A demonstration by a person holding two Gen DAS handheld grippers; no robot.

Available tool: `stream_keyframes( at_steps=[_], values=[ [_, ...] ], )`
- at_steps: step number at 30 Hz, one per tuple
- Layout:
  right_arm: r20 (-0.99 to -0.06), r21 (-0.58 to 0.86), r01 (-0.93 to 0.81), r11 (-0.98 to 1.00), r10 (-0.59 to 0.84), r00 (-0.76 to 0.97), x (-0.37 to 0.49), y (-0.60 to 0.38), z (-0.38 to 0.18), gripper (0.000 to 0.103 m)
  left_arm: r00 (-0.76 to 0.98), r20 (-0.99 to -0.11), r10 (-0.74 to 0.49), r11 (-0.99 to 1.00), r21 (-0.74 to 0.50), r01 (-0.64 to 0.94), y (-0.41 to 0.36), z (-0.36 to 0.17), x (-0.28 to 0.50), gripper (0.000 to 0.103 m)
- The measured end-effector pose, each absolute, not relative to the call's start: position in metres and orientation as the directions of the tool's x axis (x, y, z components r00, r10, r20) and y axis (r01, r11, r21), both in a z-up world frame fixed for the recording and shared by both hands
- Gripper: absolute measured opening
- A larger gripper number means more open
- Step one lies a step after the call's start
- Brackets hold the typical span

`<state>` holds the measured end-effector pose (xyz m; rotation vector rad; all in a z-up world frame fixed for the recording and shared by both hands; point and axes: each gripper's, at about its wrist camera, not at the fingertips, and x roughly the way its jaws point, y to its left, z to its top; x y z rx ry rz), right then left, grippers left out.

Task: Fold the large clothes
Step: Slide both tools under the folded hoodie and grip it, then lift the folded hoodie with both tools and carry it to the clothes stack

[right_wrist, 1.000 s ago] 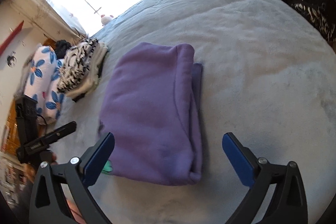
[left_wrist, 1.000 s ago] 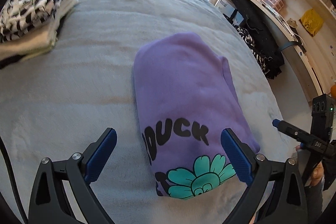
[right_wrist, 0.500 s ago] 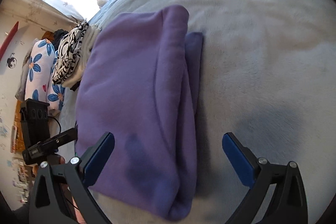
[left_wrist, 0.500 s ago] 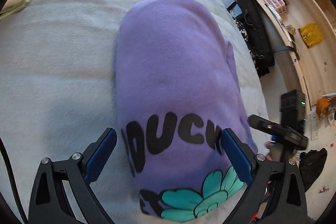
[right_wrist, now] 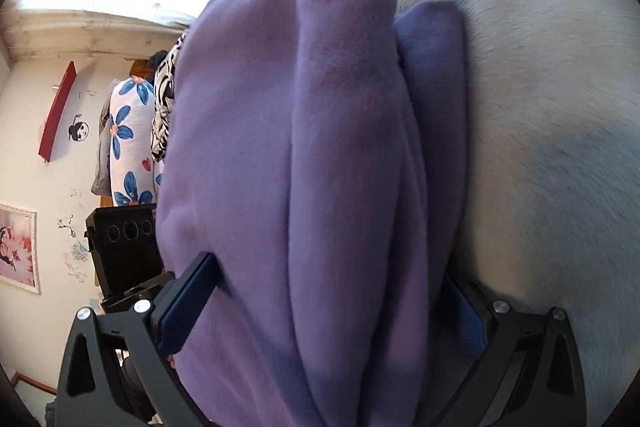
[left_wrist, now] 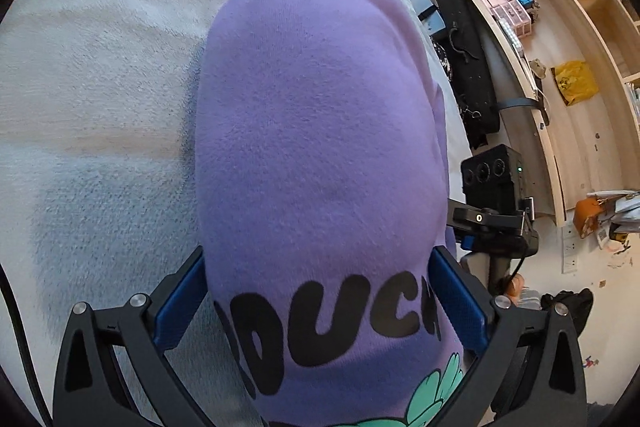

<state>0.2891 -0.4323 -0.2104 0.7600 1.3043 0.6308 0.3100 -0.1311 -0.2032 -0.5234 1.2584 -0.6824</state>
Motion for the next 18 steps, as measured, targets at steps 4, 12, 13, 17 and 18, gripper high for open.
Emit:
stream_keyframes(
  at_steps=[4, 12, 13, 17, 18],
  values=[
    [-0.615, 0.784, 0.017, 0.620, 0.775, 0.146, 0.289, -0.430, -0.211, 0.103, 0.135, -0.662, -0.737, 0.676, -0.718, 0.167, -0.139, -0.211, 0.319, 0.103],
    [-0.660, 0.741, 0.007, 0.672, 0.726, 0.191, 0.282, -0.420, -0.198, 0.094, 0.146, -0.710, -0.689, 0.724, -0.667, 0.172, -0.154, -0.204, 0.319, 0.103],
    [-0.657, 0.743, 0.009, 0.669, 0.727, 0.199, 0.280, -0.421, -0.196, 0.088, 0.152, -0.716, -0.682, 0.731, -0.659, 0.178, -0.157, -0.201, 0.319, 0.103],
    [-0.661, 0.735, 0.007, 0.678, 0.715, 0.230, 0.273, -0.421, -0.184, 0.072, 0.185, -0.738, -0.649, 0.760, -0.617, 0.205, -0.168, -0.189, 0.314, 0.102],
    [-0.667, 0.728, 0.007, 0.686, 0.706, 0.238, 0.271, -0.420, -0.179, 0.068, 0.196, -0.744, -0.639, 0.768, -0.604, 0.213, -0.170, -0.184, 0.313, 0.101]
  ],
)
